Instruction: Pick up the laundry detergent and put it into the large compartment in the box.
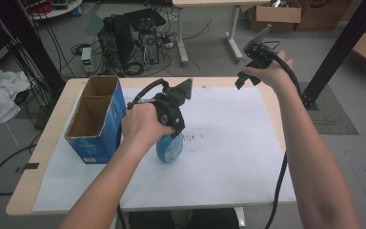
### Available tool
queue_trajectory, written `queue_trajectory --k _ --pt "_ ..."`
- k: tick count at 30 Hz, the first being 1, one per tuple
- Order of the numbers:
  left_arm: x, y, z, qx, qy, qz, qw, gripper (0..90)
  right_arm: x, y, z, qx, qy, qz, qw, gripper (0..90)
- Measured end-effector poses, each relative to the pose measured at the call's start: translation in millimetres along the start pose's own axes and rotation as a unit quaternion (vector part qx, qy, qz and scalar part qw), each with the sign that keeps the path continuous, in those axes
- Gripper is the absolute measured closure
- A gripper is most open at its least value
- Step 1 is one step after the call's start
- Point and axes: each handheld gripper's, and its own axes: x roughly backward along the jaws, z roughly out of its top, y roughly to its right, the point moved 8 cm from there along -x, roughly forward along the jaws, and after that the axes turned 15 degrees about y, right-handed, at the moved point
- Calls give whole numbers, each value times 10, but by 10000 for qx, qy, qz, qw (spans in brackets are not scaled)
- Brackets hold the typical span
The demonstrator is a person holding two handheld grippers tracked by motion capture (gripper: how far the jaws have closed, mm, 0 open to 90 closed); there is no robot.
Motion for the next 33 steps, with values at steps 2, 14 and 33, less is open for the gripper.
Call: queue_trajectory --k 2,14,33 --pt "111 -35 21 114 36 12 9999 374 4 7 -3 3 0 -15 10000 194" --pt "740 -386 74 698 176 175 9973 375 33 28 -11 -5 34 23 10000 195" --pt "1505 -1258 -183 2371 520 658 9679 375 53 38 18 13 57 -17 10000 200"
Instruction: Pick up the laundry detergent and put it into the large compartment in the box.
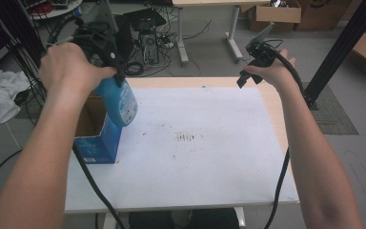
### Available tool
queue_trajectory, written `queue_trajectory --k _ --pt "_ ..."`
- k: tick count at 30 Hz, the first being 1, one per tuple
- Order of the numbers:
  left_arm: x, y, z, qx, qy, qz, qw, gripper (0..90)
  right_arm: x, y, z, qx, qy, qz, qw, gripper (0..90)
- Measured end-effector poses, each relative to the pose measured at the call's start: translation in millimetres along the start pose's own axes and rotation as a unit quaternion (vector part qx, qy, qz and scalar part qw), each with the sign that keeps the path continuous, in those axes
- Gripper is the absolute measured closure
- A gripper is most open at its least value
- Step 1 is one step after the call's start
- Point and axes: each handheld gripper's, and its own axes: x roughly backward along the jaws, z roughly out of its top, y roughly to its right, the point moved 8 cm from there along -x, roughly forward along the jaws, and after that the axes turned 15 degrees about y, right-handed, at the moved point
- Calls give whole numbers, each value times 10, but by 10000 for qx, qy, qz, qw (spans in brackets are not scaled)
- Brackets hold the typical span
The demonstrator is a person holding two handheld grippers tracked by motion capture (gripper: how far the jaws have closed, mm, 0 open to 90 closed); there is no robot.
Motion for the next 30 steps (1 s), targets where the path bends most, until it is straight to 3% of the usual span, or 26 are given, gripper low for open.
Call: queue_trajectory --k 4,5,9,14,23,30 --pt "135 -313 -1 422 91 244 9988 376 7 17 -3 -33 -12 -15 10000 201" --pt "135 -313 -1 422 91 244 9988 376 10 23 -4 -36 -22 -16 10000 201" --pt "199 -534 -25 714 163 446 9963 376 15 34 -5 -44 -27 -30 10000 201" --pt "206 -725 -70 928 179 647 9934 376 22 35 -5 -46 -40 -39 10000 202" --pt "124 -860 -132 1072 164 734 9914 376 26 24 1 -31 -33 -53 10000 202" --pt "-82 -895 -192 1077 48 734 9915 377 41 28 -7 -42 -38 -63 10000 203"
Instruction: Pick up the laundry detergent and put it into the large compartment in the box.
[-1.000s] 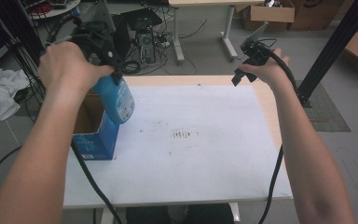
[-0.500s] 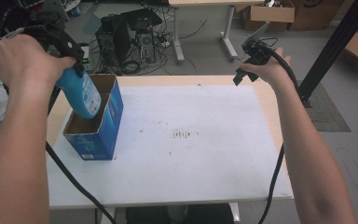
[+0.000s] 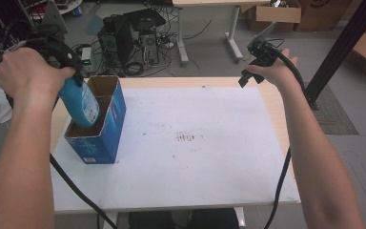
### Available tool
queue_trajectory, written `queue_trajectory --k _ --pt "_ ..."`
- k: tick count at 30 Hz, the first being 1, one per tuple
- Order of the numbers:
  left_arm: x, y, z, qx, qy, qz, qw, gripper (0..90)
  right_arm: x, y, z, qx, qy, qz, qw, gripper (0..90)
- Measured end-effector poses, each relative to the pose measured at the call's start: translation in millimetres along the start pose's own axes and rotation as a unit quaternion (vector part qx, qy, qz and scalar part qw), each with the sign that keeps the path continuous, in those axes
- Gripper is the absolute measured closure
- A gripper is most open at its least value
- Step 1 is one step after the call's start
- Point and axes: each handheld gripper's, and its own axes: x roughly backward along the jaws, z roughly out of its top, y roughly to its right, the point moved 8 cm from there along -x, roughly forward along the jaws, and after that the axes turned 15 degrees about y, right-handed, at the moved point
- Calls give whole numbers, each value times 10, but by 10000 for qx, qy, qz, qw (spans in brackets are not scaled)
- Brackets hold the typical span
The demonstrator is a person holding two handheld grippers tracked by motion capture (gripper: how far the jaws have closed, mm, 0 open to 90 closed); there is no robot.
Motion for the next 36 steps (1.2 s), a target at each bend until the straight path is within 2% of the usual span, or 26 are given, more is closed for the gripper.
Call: queue_trajectory --k 12,20,30,36 --pt "-417 21 -122 -81 -264 30 9996 377 -14 -2 -4 50 -9 -5 10000 202" --pt "-699 30 -214 -56 -395 -12 9992 377 -23 -5 -10 88 -10 2 10000 201" --pt "-960 58 -314 -111 -580 12 9983 377 -25 4 -19 69 -17 -7 10000 201" --pt "-1100 68 -358 -160 -635 111 9978 378 -35 5 -30 57 -25 12 10000 201"
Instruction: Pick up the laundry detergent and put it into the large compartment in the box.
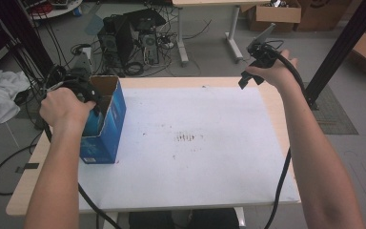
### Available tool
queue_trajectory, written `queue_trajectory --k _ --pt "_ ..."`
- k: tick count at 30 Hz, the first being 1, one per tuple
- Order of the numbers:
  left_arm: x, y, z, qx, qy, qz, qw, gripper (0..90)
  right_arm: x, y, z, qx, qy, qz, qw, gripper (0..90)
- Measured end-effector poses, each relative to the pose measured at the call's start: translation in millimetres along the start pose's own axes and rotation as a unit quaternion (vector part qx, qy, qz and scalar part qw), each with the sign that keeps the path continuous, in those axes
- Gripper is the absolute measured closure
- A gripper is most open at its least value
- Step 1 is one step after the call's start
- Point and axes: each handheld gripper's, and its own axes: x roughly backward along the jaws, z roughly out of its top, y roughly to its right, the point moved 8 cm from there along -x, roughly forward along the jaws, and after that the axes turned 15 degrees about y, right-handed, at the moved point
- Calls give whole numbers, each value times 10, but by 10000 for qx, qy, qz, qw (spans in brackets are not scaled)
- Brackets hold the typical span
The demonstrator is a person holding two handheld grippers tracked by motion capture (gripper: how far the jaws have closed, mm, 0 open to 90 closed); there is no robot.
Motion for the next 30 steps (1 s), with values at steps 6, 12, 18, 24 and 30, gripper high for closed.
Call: queue_trajectory --k 6,12,18,24,30 --pt "-134 7 -33 -28 -36 55 10000 378 -18 3 -7 -3 -11 8 10000 202" --pt "-232 16 -62 -74 -96 112 9999 378 -26 5 -13 -7 -14 13 10000 201" --pt "-282 10 -76 -102 -93 146 9998 377 -28 8 -20 -29 -22 5 10000 201" --pt "-321 -2 -89 -128 -105 183 9997 377 -34 18 -30 -23 -15 8 10000 201" --pt "-361 -7 -100 -160 -121 218 9996 376 -40 19 -34 -15 -16 7 10000 201"
